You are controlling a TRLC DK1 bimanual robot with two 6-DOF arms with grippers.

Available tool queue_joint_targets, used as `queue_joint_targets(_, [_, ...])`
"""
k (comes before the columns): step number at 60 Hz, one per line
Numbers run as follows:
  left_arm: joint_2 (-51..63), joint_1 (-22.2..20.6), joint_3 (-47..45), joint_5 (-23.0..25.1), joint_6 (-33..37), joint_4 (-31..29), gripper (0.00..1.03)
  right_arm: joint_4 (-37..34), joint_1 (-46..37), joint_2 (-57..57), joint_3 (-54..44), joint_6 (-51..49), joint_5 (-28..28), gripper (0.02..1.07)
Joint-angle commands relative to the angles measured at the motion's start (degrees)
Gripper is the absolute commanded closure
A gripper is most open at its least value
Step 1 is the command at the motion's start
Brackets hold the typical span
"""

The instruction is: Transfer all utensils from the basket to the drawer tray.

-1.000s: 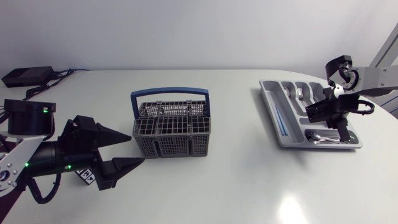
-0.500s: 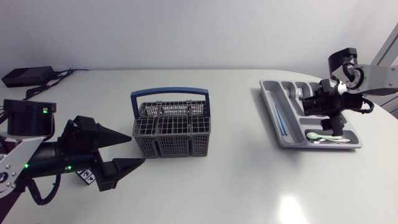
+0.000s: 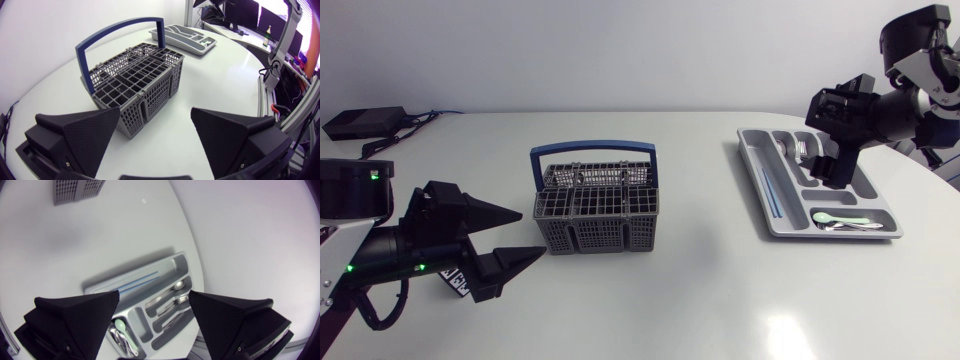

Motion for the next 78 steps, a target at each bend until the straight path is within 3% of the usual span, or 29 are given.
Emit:
queue_joint_targets(1, [-0.5,0.8,-1.6,-0.2,-1.8,-0.1,0.05,-1.1,2.5,-2.8,-1.2,9.8,-1.5,0.06])
queue_joint_targets(18, [-1.5,4.4,-2.8,-0.2,-6.2,1.9,0.05,0.2,10.5,-8.4,-6.0,33.5,-5.1,0.06])
queue_joint_targets(36, [-3.8,7.3,-4.4,-0.2,-10.6,5.3,0.05,9.1,16.6,-14.0,-15.4,51.2,-5.3,0.06])
queue_joint_targets(48, [-5.9,8.7,-6.6,-0.6,-12.9,7.9,0.05,19.0,22.2,-22.5,-25.2,51.6,1.8,0.06])
queue_joint_targets(71, [-12.7,13.4,-11.4,-0.6,-15.7,12.3,0.05,18.6,23.1,-30.9,-31.2,54.1,17.2,0.06])
queue_joint_targets(78, [-14.0,15.7,-12.2,-0.7,-16.4,12.8,0.05,19.2,22.5,-36.0,-33.4,53.9,19.2,0.06])
